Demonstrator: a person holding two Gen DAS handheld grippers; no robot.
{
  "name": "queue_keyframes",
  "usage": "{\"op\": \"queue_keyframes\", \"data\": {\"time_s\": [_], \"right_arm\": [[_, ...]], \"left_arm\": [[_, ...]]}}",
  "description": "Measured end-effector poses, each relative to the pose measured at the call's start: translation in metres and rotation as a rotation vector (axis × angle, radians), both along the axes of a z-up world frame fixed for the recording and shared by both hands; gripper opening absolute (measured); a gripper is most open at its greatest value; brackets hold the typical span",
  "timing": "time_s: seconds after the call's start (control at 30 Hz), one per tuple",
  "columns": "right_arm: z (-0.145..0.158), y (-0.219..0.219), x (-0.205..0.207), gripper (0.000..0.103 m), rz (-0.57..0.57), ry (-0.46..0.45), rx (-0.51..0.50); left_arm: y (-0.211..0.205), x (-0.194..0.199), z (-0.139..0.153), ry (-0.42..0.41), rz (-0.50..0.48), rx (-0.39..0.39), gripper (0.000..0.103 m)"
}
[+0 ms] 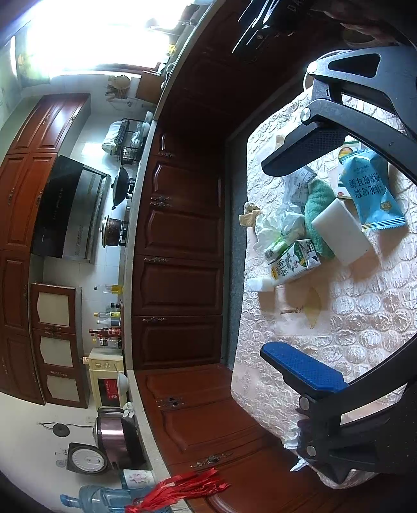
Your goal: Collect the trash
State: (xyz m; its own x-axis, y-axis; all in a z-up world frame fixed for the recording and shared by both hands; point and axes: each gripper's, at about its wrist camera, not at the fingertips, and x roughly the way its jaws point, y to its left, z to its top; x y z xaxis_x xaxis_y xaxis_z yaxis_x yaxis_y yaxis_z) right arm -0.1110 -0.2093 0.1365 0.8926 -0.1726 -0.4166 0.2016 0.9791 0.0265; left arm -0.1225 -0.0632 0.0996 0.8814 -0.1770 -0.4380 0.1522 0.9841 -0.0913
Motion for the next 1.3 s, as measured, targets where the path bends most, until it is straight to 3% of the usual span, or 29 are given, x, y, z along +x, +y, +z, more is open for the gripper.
{"op": "queue_keyframes", "data": {"time_s": [0.77, 1.3], "right_arm": [[-0.0022, -0.0043, 0.0020, 0.103, -0.015, 0.030, -0.037], [-0.0058, -0.0094, 0.0023, 0.103, -0.024, 0.020, -0.001]], "left_arm": [[0.0001, -0.0007, 0.0014, -0.009, 0.002, -0.003, 0.103], [-0.0005, -0.0034, 0.0002, -0.011, -0.009, -0.003, 0.103]]}}
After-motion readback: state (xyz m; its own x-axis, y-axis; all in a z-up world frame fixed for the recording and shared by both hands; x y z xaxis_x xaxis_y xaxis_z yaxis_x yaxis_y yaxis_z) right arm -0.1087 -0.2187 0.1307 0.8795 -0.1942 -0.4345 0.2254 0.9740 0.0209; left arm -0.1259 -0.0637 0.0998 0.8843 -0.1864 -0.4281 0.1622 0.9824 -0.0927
